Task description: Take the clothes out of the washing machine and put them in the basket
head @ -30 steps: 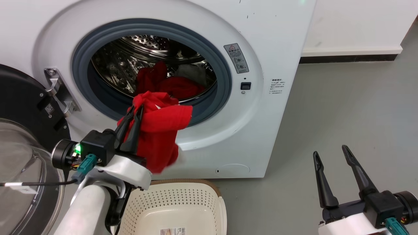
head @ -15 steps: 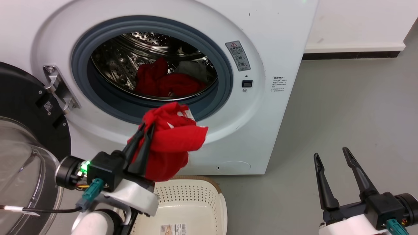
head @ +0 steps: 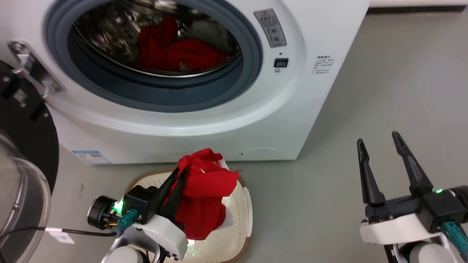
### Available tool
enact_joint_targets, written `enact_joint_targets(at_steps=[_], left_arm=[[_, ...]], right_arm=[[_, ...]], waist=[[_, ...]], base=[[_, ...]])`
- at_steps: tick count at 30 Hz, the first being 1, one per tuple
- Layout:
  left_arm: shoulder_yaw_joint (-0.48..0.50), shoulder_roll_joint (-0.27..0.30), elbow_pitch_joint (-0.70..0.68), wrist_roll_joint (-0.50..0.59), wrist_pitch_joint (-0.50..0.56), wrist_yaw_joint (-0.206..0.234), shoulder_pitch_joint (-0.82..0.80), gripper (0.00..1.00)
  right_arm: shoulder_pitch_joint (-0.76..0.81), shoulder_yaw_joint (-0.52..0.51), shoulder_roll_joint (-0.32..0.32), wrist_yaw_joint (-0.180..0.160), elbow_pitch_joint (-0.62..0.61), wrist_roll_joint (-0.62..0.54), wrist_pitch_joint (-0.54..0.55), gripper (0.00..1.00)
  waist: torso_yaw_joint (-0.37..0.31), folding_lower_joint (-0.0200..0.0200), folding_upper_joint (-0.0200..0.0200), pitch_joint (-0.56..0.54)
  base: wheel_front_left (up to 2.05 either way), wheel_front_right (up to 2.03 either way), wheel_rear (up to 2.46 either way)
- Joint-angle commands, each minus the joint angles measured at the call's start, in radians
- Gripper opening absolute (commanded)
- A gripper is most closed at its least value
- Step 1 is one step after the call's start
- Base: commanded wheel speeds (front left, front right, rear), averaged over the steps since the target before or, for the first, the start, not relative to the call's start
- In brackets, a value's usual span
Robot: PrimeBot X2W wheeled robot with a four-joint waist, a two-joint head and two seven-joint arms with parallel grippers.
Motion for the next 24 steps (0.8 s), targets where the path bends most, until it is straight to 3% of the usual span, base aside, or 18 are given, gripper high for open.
enact_joint_targets(at_steps=[1, 24], left_arm=[[-0.001, -0.009, 0.044, 0.0, -0.019, -0.005, -0.03, 0.0], [-0.104, -0.101, 0.961, 0.064, -0.125, -0.097, -0.535, 0.0]], right_arm=[[-0.029, -0.001, 0.0, -0.001, -0.007, -0.004, -0.002, 1.0], [-0.266, -0.017, 0.001, -0.001, -0.075, 0.038, -0.002, 1.0]], waist=[[-0.012, 0.0, -0.0001, 0.076], [-0.11, 0.0, -0.0001, 0.545]], base=[[0.0, 0.0, 0.0], [0.0, 0.0, 0.0]])
